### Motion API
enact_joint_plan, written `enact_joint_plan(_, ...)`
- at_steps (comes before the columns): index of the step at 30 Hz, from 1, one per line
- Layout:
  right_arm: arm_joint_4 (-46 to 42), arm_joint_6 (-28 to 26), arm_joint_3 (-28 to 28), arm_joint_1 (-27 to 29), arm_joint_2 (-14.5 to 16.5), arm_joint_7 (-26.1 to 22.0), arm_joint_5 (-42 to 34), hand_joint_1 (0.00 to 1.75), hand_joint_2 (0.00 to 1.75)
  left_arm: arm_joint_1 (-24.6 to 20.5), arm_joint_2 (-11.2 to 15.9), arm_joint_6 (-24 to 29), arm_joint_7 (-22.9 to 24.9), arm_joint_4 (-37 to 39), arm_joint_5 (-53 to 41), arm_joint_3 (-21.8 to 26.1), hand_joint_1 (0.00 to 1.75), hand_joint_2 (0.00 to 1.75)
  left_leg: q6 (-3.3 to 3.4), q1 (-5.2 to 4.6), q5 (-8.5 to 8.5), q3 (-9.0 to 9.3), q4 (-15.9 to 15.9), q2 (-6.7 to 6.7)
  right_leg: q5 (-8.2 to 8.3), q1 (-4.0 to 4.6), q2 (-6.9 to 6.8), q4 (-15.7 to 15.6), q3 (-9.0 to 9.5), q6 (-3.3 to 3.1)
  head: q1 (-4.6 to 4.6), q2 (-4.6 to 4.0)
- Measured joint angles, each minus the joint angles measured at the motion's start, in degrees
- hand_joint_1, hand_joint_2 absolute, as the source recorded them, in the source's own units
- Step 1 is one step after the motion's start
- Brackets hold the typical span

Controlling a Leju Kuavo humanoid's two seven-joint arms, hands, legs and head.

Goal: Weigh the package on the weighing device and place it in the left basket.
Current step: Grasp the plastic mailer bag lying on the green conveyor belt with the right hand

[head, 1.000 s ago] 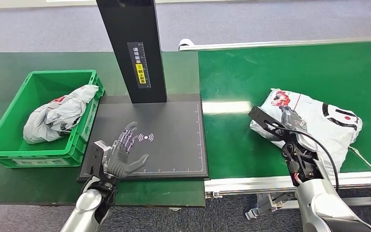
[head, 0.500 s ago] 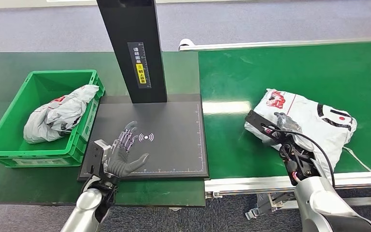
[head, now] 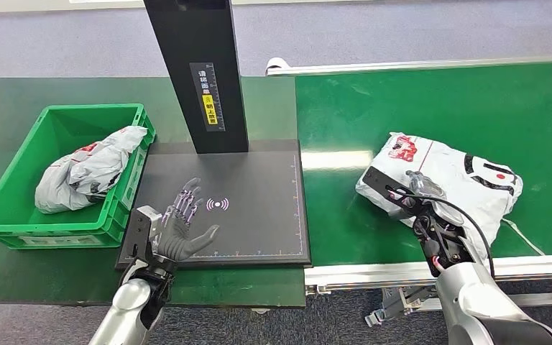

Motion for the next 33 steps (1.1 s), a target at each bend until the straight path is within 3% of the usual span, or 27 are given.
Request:
enact_joint_plan(29, 2.5, 3.6, 1.5, -1.1, 1.0, -1.0, -0.1, 0.00, 1.75, 0.0, 0.0, -0.5, -0.6, 0.0, -0.1, 0.3, 0.00, 1.75, 0.00, 0.00, 0.00, 0.00, 0.0, 0.00, 0.00, 0.00, 0.00, 0.0, 0.00, 0.00, -0.01, -0.01)
enact_joint_plan(31, 2.8, 4.4, 1.6, -1.3, 1.2, -2.4, -0.4, 0.41, 1.75, 0.0, 0.1, -0.5, -0.9, 0.0, -0.2, 0.3, 0.00, 1.75, 0.00, 0.00, 0.00, 0.00, 0.0, 0.00, 0.00, 0.00, 0.00, 0.0, 0.00, 0.00, -0.01, -0.01)
enact_joint_plan(33, 3.1, 5.0, 1.8, -1.4, 1.5, -3.4, -0.7, 1.05, 1.75, 0.0, 0.1, -0.5, -1.1, 0.1, -0.2, 0.3, 0.00, 1.75, 0.00, 0.00, 0.00, 0.00, 0.0, 0.00, 0.00, 0.00, 0.00, 0.0, 0.00, 0.00, -0.01, 0.00)
